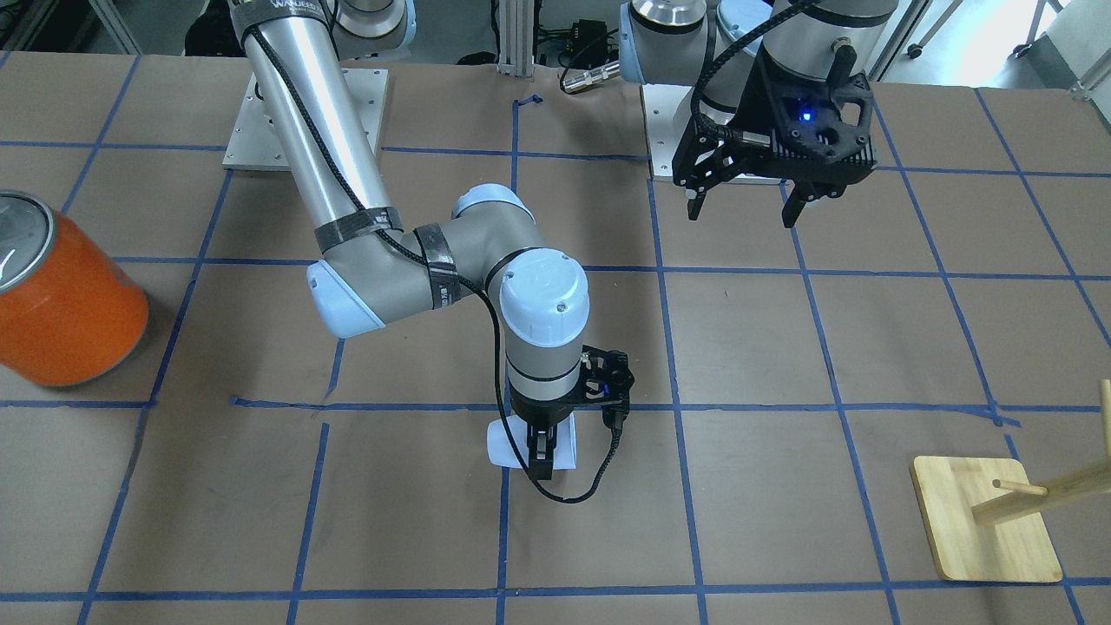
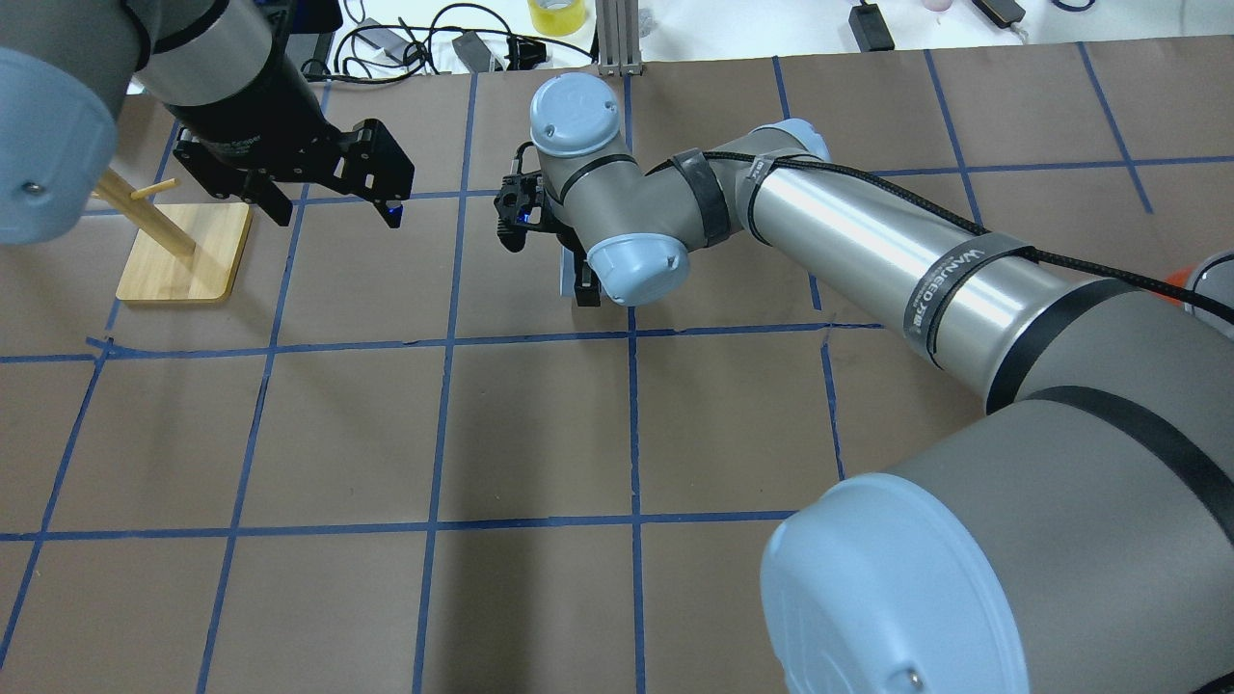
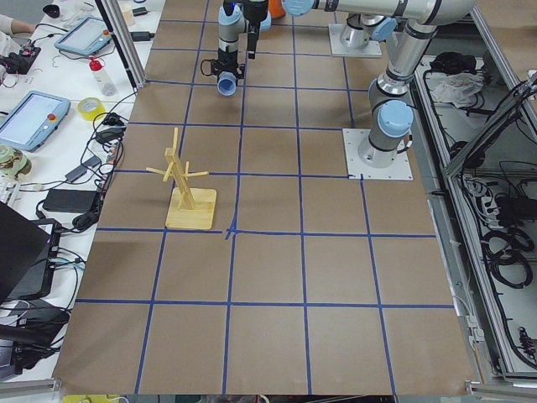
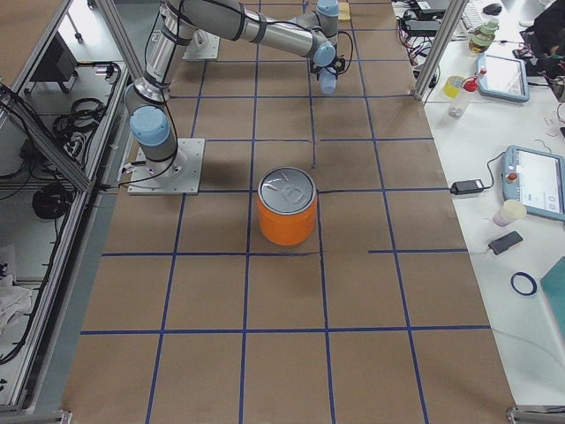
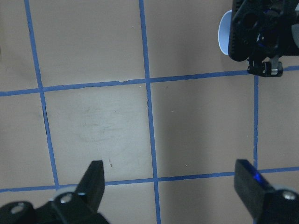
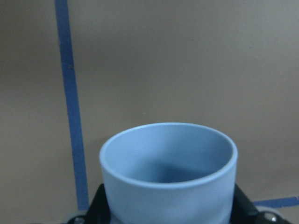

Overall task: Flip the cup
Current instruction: 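Tip the cup onto its side and release it with the right gripper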

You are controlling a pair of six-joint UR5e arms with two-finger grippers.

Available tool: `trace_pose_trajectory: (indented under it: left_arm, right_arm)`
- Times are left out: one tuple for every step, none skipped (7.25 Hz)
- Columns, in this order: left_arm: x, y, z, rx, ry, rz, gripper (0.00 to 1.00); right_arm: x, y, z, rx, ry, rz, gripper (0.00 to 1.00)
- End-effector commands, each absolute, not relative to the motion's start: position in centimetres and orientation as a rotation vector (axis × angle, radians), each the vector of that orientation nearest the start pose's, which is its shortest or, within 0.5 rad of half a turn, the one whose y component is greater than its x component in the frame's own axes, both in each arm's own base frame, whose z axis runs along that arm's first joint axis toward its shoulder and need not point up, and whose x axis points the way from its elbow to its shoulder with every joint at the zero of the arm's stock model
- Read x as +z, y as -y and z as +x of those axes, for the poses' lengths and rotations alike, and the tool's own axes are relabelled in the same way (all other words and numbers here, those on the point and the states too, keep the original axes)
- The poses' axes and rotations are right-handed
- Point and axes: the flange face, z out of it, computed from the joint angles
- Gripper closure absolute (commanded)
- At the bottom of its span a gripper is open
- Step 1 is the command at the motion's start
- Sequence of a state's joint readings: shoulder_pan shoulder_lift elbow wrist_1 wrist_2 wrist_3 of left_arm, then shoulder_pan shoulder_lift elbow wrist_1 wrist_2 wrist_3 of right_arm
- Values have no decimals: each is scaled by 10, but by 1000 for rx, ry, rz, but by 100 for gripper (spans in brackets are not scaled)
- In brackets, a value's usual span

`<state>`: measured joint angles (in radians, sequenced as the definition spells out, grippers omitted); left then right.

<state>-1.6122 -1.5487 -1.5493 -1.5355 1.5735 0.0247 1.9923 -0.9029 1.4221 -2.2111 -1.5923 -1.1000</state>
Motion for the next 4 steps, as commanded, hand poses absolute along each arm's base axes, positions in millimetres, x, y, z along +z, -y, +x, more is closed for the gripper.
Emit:
trace_pose_trajectory:
  left_arm:
    - [514,483,-153,-128,-3136,103,0]
    - [514,483,-153,-128,-3136,103,0]
    - [513,483,-153,-125,-3137,103,0]
    - [513,483,-153,-125,-3135,103,0]
  right_arm:
    - [206,598,414,-173,-2287,-2242,37]
    - [204,596,417,-169,-2289,-2240,36]
    - [202,593,419,-162,-2283,-2244,34]
    - [200,592,419,-157,-2285,-2240,22]
